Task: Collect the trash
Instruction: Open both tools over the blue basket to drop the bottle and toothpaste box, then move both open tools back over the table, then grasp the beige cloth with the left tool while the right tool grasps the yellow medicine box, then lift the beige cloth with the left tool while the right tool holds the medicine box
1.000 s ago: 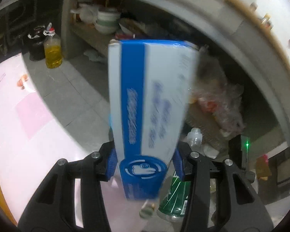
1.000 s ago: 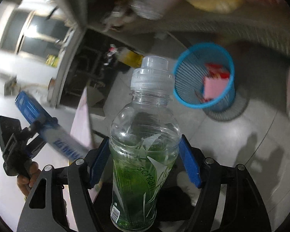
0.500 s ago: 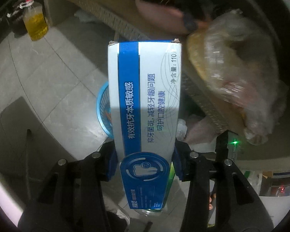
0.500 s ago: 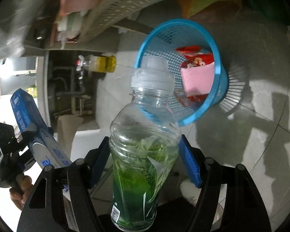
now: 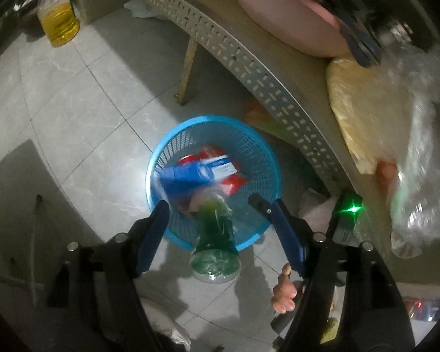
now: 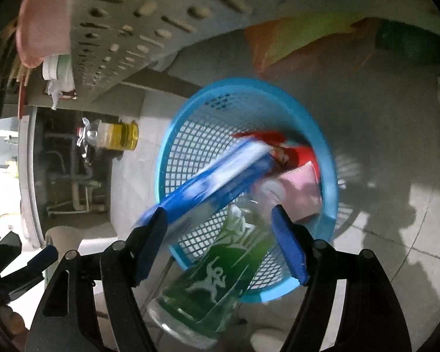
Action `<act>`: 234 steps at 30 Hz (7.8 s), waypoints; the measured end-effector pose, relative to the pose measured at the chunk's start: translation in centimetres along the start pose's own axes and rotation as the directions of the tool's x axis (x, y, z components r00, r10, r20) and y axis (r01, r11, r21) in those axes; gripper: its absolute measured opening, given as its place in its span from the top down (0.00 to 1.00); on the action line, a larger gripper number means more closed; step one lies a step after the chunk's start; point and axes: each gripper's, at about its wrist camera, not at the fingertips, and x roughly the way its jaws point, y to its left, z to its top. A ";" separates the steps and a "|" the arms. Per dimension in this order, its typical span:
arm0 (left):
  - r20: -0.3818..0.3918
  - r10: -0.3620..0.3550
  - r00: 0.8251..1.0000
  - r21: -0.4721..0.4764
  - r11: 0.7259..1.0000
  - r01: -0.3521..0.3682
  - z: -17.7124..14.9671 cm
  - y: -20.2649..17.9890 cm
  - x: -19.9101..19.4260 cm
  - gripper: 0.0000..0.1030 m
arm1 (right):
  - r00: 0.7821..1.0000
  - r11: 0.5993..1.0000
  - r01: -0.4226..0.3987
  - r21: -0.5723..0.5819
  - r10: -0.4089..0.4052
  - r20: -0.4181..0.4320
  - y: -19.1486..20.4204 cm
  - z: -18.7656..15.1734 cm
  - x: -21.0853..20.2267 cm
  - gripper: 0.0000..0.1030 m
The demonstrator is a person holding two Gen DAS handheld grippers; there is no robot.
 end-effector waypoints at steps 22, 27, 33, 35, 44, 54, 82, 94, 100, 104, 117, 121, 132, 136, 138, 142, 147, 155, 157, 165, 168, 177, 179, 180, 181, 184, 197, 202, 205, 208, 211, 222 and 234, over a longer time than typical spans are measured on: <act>0.327 -0.039 0.944 0.140 0.990 -0.007 -12.0 -0.5 -18.0 0.24 | 0.978 0.932 0.155 -0.327 -0.099 0.183 3.8 -10.6 -10.4 0.25; 0.415 -0.053 0.908 0.177 0.984 -0.024 -16.7 -0.6 -22.1 0.19 | 0.980 0.895 0.148 -0.420 -0.078 0.181 5.5 -12.8 -12.3 0.24; 0.485 -0.043 0.873 0.179 0.982 -0.051 -22.9 0.8 -25.1 0.18 | 0.983 0.870 0.143 -0.471 -0.070 0.170 6.5 -15.3 -14.0 0.23; 0.502 -0.031 0.864 0.159 0.986 -0.057 -24.7 1.8 -25.6 0.17 | 0.982 0.857 0.155 -0.491 -0.081 0.168 6.7 -16.0 -14.5 0.23; 0.565 0.041 0.824 -0.013 0.999 -0.041 -30.1 7.6 -27.1 0.17 | 0.976 0.771 0.171 -0.613 -0.047 0.213 11.0 -20.3 -19.2 0.13; 0.626 0.165 0.762 -0.137 0.985 -0.100 -33.3 12.0 -29.8 0.17 | 0.978 0.610 0.121 -0.783 0.062 0.200 18.7 -27.7 -22.9 0.06; 0.624 0.409 0.666 -0.459 0.881 -0.111 -42.9 23.2 -35.0 0.17 | 0.973 0.212 0.210 -0.954 0.053 0.226 29.8 -45.3 -19.5 0.06; 0.635 0.478 0.607 -0.540 0.836 -0.094 -49.4 26.6 -37.2 0.17 | 0.994 0.173 0.010 -0.985 0.109 0.029 31.7 -50.1 -19.9 0.06; 0.630 0.505 0.590 -0.562 0.821 -0.102 -51.6 27.0 -38.0 0.17 | 0.993 0.147 -0.010 -0.989 0.116 0.007 32.0 -52.1 -20.4 0.06; 0.632 0.519 0.576 -0.566 0.817 -0.114 -52.4 26.7 -38.6 0.16 | 0.992 0.132 -0.016 -0.991 0.130 0.001 32.1 -52.8 -21.1 0.06; 0.639 0.523 0.565 -0.543 0.826 -0.150 -52.9 25.4 -38.6 0.14 | 0.988 0.131 -0.043 -0.990 0.152 -0.023 31.9 -53.2 -22.3 0.06; 0.634 0.534 0.560 -0.549 0.820 -0.160 -53.1 25.2 -38.4 0.14 | 0.988 0.171 -0.031 -0.985 0.154 -0.004 31.4 -51.4 -22.3 0.06; 0.616 0.544 0.570 -0.569 0.807 -0.157 -53.6 26.7 -36.8 0.14 | 0.996 0.317 -0.082 -0.945 0.064 -0.065 30.5 -46.5 -19.8 0.06; 0.595 0.551 0.585 -0.587 0.795 -0.151 -53.5 27.9 -36.0 0.14 | 0.991 0.336 -0.135 -0.932 0.048 -0.126 30.7 -46.6 -18.7 0.06; 0.569 0.563 0.599 -0.614 0.776 -0.146 -53.2 28.9 -35.7 0.14 | 0.988 0.340 -0.153 -0.928 0.036 -0.150 31.0 -46.8 -18.1 0.06; 0.524 0.581 0.623 -0.668 0.734 -0.123 -52.4 31.6 -35.3 0.14 | 0.984 0.335 -0.175 -0.926 0.018 -0.180 32.0 -47.6 -16.9 0.06; 0.448 0.606 0.657 -0.643 0.729 -0.234 -49.6 33.3 -34.1 0.14 | 0.979 0.314 -0.196 -0.929 0.003 -0.205 33.3 -48.4 -15.6 0.06; 0.356 0.633 0.688 -0.511 0.748 -0.424 -45.7 33.6 -31.0 0.27 | 0.976 0.305 -0.205 -0.930 -0.006 -0.217 34.8 -49.0 -14.4 0.06; 0.321 0.616 0.720 -0.497 0.756 -0.425 -45.3 34.2 -29.9 0.37 | 0.976 0.304 -0.203 -0.931 -0.015 -0.217 34.7 -49.1 -14.2 0.06; 0.357 0.588 0.726 -0.541 0.764 -0.353 -46.5 35.2 -30.0 0.76 | 0.977 0.318 -0.188 -0.929 -0.037 -0.210 34.2 -48.9 -13.9 0.06; 0.362 0.584 0.726 -0.534 0.769 -0.353 -47.1 34.9 -29.9 0.90 | 0.978 0.317 -0.186 -0.930 -0.032 -0.206 34.3 -48.9 -14.1 0.06; 0.382 0.541 0.749 -0.501 0.802 -0.325 -50.4 31.9 -29.6 0.97 | 0.980 0.313 -0.185 -0.932 -0.016 -0.200 35.0 -48.4 -15.0 0.06; 0.387 0.532 0.753 -0.497 0.808 -0.316 -51.6 30.8 -29.5 0.97 | 0.978 0.316 -0.194 -0.929 -0.014 -0.209 35.6 -48.4 -14.8 0.06; 0.388 0.527 0.756 -0.498 0.810 -0.309 -51.9 30.5 -29.5 0.97 | 0.976 0.317 -0.200 -0.927 -0.017 -0.216 36.0 -48.4 -14.5 0.06; 0.390 0.522 0.759 -0.501 0.811 -0.300 -52.2 30.0 -29.4 0.97 | 0.974 0.318 -0.205 -0.926 -0.026 -0.225 36.6 -48.5 -14.0 0.06; 0.388 0.517 0.763 -0.504 0.812 -0.294 -53.0 29.3 -29.4 0.97 | 0.960 0.347 -0.238 -0.907 -0.058 -0.274 38.3 -48.7 -11.4 0.06; 0.400 0.496 0.770 -0.506 0.821 -0.266 -54.5 28.2 -29.3 0.97 | 0.967 0.221 -0.058 -0.974 -0.230 -0.110 42.7 -52.8 -2.4 0.07; 0.410 0.474 0.779 -0.497 0.832 -0.244 -54.6 27.7 -29.2 0.97 | 0.971 0.191 -0.048 -0.980 -0.221 -0.090 41.7 -51.8 -3.6 0.22; 0.419 0.442 0.793 -0.482 0.849 -0.218 -54.6 27.2 -29.0 0.97 | 0.973 0.198 -0.045 -0.979 -0.213 -0.088 40.4 -50.5 -4.9 0.23; 0.428 0.412 0.804 -0.465 0.864 -0.195 -54.5 26.4 -28.8 0.97 | 0.976 0.216 -0.069 -0.974 -0.189 -0.111 39.0 -49.2 -6.6 0.23; 0.451 0.359 0.817 -0.444 0.884 -0.143 -54.4 25.6 -28.5 0.97 | 0.979 0.226 -0.084 -0.970 -0.162 -0.123 37.1 -48.1 -8.8 0.24; 0.569 0.230 0.789 -0.305 0.951 -0.058 -53.6 22.0 -28.6 0.66 | 0.981 0.233 -0.106 -0.967 -0.136 -0.140 32.2 -47.6 -13.1 0.24; 0.462 0.303 0.834 -0.247 0.947 -0.207 -53.4 21.5 -28.2 0.54 | 0.986 0.148 -0.133 -0.980 -0.085 -0.147 33.1 -48.2 -13.5 0.24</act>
